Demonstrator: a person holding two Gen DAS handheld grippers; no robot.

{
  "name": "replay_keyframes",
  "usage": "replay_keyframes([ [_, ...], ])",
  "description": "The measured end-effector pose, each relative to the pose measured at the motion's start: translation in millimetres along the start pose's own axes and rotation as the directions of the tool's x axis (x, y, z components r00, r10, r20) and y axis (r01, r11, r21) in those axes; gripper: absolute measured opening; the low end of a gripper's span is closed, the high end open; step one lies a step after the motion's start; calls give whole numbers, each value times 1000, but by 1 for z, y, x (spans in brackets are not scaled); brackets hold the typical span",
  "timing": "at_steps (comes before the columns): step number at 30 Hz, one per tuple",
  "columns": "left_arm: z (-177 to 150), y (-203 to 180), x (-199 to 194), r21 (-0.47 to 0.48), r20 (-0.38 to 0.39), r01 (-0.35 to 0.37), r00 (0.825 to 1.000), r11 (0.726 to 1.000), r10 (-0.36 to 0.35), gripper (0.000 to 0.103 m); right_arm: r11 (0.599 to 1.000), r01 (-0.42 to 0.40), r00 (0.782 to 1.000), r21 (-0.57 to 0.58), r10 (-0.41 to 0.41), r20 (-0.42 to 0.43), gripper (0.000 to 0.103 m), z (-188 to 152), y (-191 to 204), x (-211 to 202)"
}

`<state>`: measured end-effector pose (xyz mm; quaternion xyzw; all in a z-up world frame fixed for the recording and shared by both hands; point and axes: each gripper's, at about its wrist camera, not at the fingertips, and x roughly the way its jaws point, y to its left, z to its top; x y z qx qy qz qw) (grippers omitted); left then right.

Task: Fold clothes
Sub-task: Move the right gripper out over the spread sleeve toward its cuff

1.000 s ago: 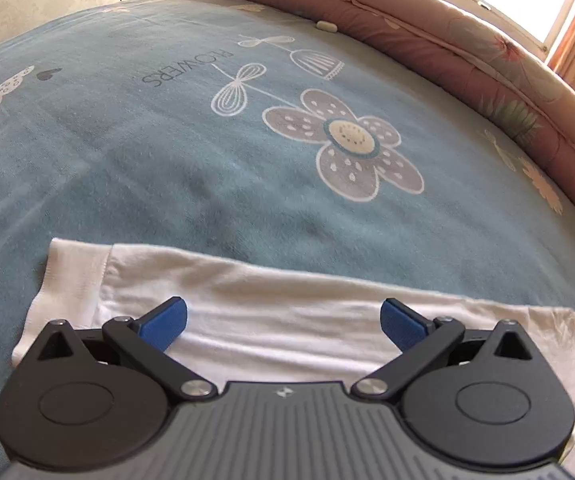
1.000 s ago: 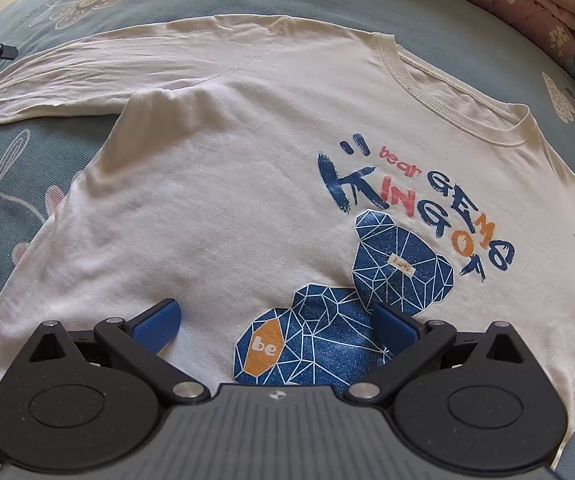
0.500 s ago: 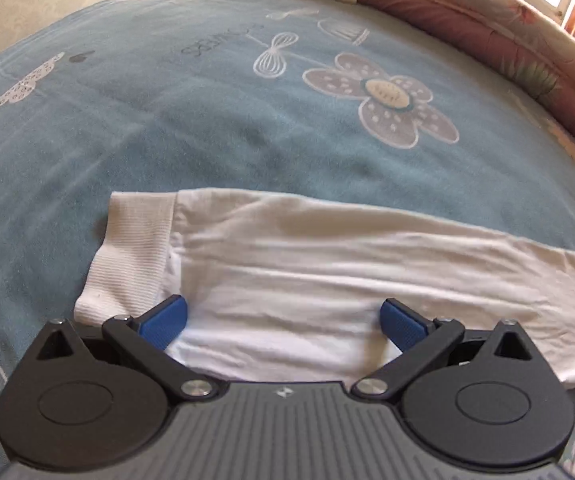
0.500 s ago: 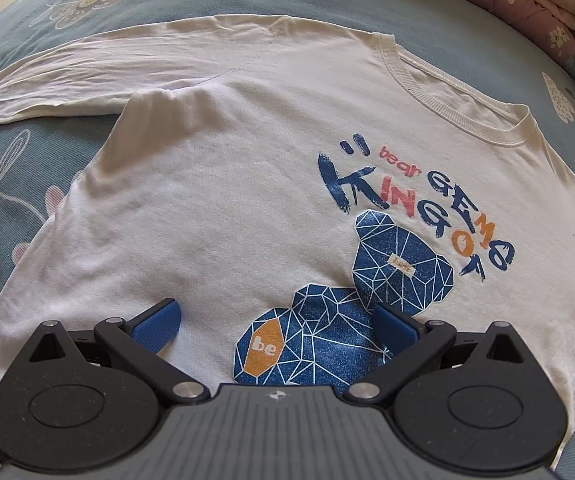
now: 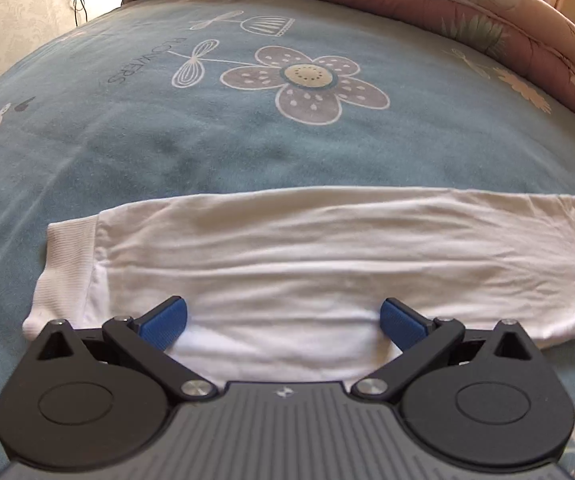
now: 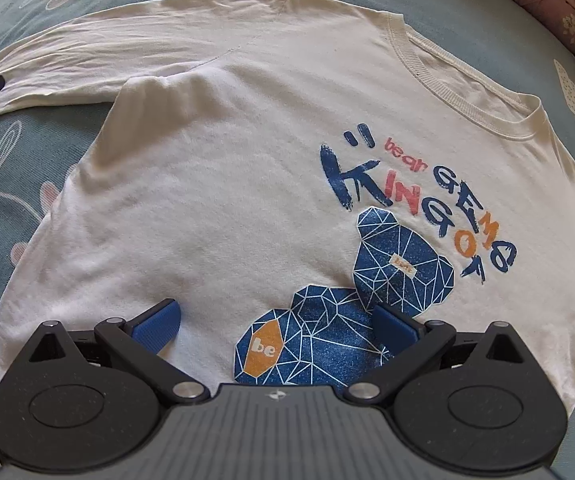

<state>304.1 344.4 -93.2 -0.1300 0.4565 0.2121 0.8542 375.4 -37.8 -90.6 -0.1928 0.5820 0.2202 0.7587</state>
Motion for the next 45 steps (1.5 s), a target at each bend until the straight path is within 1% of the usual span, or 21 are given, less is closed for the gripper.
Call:
replay_keyframes([
  [2, -7, 4, -10, 14, -9, -10, 1000, 1000, 11, 102, 1000, -6, 1000, 7, 6, 8, 103, 5, 1, -7],
  [5, -4, 7, -17, 11, 17, -2, 1000, 1000, 1, 102, 999, -42, 996, -7, 43, 77, 103, 16, 8, -23],
  [8, 8, 5, -10, -7, 43, 4, 999, 1000, -4, 102, 995, -83, 986, -57, 90, 137, 103, 32, 22, -29],
  [11, 17, 1, -2, -42, 47, 25, 999, 999, -23, 102, 984, -125, 977, -130, 145, 155, 103, 52, 47, -18],
  [14, 18, 1, -1, -53, 52, 29, 998, 998, -26, 102, 971, -175, 973, -163, 196, 123, 103, 60, 68, 2],
  [17, 12, 5, -7, -44, 44, 18, 999, 999, -16, 102, 968, -217, 968, -122, 230, 96, 103, 55, 83, 10],
  [20, 5, 12, -15, -52, 39, 4, 999, 999, -2, 102, 943, -301, 946, -142, 314, 77, 103, 48, 99, 0],
  [23, 1, 20, -24, -75, 36, -8, 999, 997, 11, 102, 937, -310, 941, -160, 327, 92, 103, 41, 108, -13],
  [25, 0, 24, -27, -97, 36, -6, 999, 995, 9, 102, 931, -342, 934, -127, 352, 60, 103, 36, 111, -13],
  [29, -2, 26, -26, -117, 27, -3, 1000, 993, 7, 102, 899, -420, 906, -122, 424, 6, 103, 30, 132, -10],
  [30, -2, 26, -26, -114, 24, 0, 1000, 993, 2, 102, 889, -435, 898, -144, 441, 7, 103, 31, 138, -11],
  [31, -3, 25, -27, -109, 25, 4, 1000, 994, -1, 102, 884, -438, 894, -162, 447, 17, 103, 31, 141, -14],
  [34, -5, 23, -29, -92, 28, 12, 1000, 996, -9, 102, 903, -398, 911, -162, 410, 43, 103, 31, 138, -19],
  [37, -6, 22, -31, -107, 24, 36, 999, 994, -34, 102, 940, -315, 944, -127, 324, 56, 103, 28, 126, -16],
  [40, -4, 19, -32, -128, 45, 80, 996, 989, -74, 102, 951, -291, 954, -107, 297, 42, 103, 24, 116, -10],
  [42, 0, 12, -29, -124, 57, 114, 993, 986, -108, 102, 955, -272, 958, -117, 280, 65, 103, 24, 112, -11],
  [45, 8, -8, -21, -61, 67, 139, 989, 988, -135, 102, 962, -240, 960, -134, 255, 112, 103, 31, 107, -13],
])
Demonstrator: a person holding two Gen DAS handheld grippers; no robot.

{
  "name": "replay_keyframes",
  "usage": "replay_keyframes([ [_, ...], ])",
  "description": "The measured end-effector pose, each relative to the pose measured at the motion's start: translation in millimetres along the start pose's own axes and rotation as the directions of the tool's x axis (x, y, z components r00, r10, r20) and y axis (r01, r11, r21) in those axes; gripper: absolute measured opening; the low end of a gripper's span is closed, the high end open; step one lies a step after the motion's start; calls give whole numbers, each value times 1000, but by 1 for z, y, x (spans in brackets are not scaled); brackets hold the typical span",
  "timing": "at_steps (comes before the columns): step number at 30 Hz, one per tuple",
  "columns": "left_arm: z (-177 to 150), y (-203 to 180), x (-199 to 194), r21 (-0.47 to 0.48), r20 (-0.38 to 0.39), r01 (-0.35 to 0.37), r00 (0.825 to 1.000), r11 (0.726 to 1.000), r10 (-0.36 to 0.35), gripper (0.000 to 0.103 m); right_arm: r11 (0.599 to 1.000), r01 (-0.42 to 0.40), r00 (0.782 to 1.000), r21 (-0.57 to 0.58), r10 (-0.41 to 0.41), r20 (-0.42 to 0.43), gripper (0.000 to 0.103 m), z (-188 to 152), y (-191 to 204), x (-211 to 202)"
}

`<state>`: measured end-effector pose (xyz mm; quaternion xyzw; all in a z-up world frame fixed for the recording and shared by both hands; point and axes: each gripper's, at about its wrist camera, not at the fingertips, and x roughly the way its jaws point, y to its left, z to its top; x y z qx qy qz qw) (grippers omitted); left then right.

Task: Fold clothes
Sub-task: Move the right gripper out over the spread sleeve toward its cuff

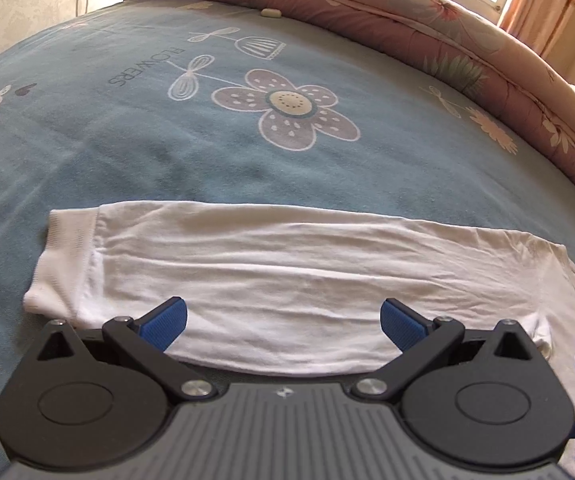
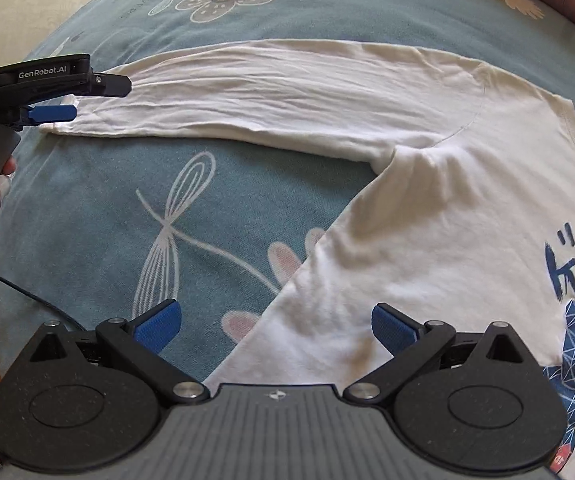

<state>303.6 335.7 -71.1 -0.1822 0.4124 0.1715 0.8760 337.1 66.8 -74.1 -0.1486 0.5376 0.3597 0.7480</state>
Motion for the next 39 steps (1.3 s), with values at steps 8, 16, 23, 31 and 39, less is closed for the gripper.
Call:
replay_keyframes([
  [8, 0, -23, 26, 93, -34, -6, 999, 996, 10, 102, 992, 90, 984, -87, -75, 158, 103, 43, -23, -1],
  [16, -9, -13, 18, 61, -50, -25, 998, 998, 28, 102, 999, -14, 993, -39, 18, 118, 103, 59, -26, 23],
  [23, -7, -4, 8, -31, -33, -10, 999, 999, 9, 102, 1000, -26, 994, -9, 27, 110, 103, 54, -27, 14],
  [31, -11, 4, -2, -136, -28, 27, 999, 990, -31, 102, 994, -89, 994, -62, 93, 62, 103, 50, -10, 25],
  [39, -38, 58, -22, -490, 52, 74, 997, 868, -55, 102, 993, -68, 996, -95, 73, 50, 103, 43, -22, 14],
])
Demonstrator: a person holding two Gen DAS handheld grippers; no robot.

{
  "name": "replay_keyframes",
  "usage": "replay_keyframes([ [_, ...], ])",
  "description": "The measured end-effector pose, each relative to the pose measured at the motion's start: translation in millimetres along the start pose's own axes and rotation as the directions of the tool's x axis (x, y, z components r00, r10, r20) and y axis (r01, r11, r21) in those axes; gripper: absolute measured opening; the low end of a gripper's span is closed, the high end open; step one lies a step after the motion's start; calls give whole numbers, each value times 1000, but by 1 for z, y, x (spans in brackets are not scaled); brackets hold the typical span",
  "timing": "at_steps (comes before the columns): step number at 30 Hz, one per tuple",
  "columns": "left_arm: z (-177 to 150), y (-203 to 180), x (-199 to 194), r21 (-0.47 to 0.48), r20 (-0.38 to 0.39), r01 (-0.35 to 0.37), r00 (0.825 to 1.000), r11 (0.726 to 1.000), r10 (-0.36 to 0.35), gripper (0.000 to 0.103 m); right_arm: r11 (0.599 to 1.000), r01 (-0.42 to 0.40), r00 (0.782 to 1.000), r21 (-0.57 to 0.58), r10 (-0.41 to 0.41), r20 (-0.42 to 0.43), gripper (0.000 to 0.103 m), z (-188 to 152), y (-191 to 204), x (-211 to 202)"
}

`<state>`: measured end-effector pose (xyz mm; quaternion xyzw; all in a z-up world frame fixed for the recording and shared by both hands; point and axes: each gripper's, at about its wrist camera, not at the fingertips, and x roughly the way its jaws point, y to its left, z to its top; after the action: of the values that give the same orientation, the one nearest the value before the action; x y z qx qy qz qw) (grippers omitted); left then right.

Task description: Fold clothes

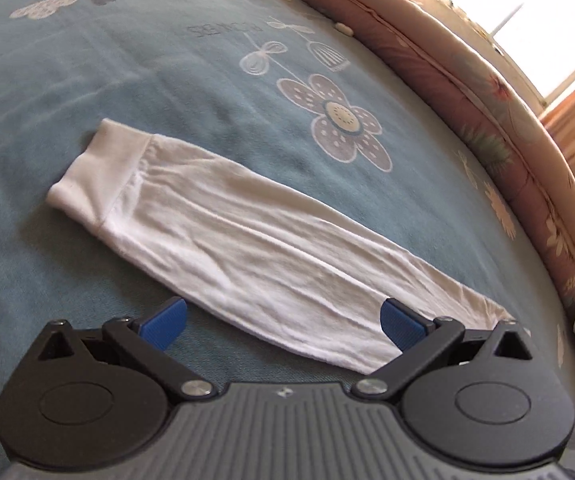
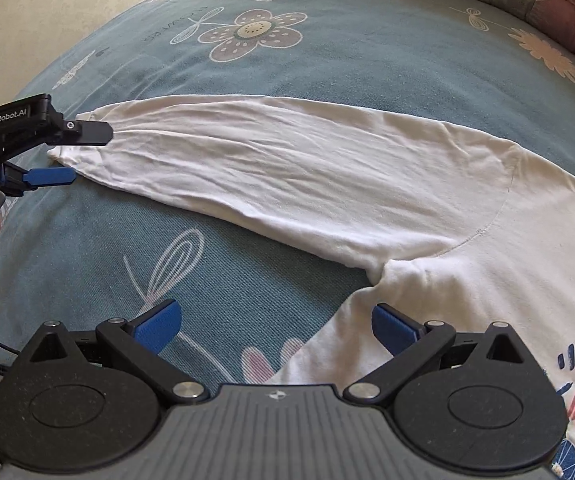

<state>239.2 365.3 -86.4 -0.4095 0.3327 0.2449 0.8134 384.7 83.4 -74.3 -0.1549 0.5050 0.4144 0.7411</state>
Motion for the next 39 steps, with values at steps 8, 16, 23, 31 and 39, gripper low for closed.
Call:
replay_keyframes([
  [8, 6, 66, 6, -433, 215, 208, 969, 877, -124, 102, 999, 13, 1000, 30, -12, -6, 103, -2, -8, -2],
  [16, 23, 78, 25, -507, 335, 297, 933, 809, -133, 102, 999, -1, 1000, 54, 2, -1, 103, 0, -7, -9],
  [23, 10, 67, 28, -387, 281, 322, 934, 864, -222, 102, 997, 9, 1000, 73, -8, -5, 103, -3, -10, -12],
  [31, 19, 64, 33, -313, 316, 280, 932, 908, -179, 90, 998, 11, 1000, 64, -11, -1, 103, -1, -8, -15],
  [39, 34, 59, 35, -207, 317, 252, 932, 945, -178, 89, 997, 21, 1000, 79, -21, 11, 103, 0, -12, -18],
])
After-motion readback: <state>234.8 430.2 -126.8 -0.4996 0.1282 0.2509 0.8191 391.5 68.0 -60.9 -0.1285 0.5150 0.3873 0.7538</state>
